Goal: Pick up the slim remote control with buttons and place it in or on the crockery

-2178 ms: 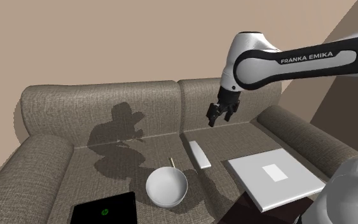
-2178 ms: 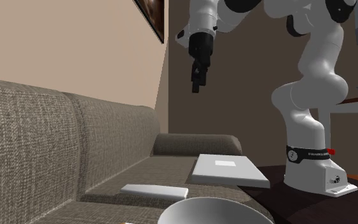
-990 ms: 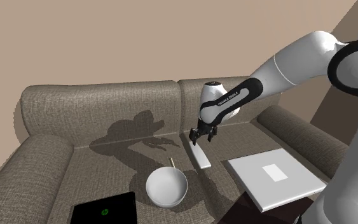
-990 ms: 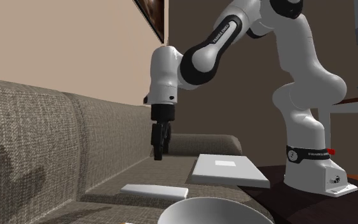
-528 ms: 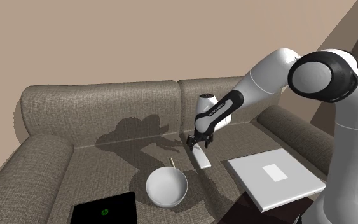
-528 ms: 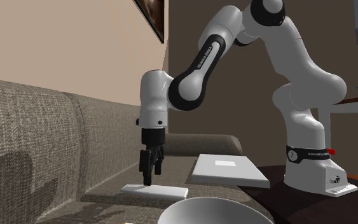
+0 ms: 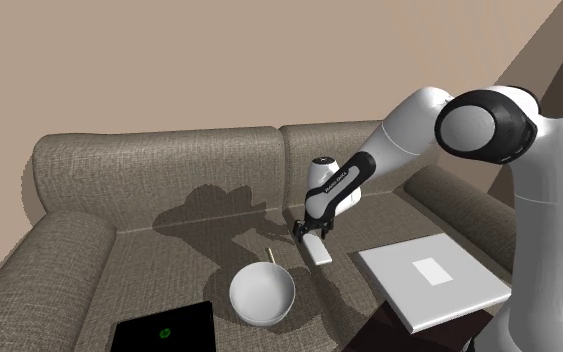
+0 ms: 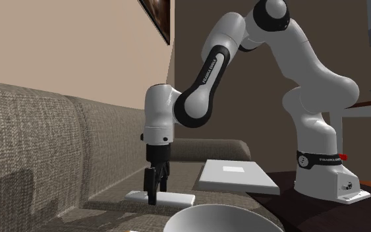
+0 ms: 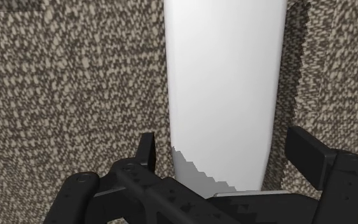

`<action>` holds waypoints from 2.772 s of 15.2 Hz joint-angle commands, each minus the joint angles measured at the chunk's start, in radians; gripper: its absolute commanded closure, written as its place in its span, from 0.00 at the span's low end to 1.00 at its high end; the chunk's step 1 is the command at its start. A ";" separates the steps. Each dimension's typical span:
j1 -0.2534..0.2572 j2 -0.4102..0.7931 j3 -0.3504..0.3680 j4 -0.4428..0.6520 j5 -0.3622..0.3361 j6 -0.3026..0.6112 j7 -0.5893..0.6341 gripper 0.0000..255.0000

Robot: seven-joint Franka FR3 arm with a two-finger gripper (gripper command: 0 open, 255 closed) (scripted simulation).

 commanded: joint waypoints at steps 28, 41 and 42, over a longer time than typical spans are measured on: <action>-0.005 -0.150 0.008 -0.010 0.012 -0.139 -0.009 1.00; -0.008 -0.278 0.012 0.017 0.023 -0.294 -0.018 1.00; -0.008 -0.287 0.012 0.020 0.024 -0.306 -0.019 1.00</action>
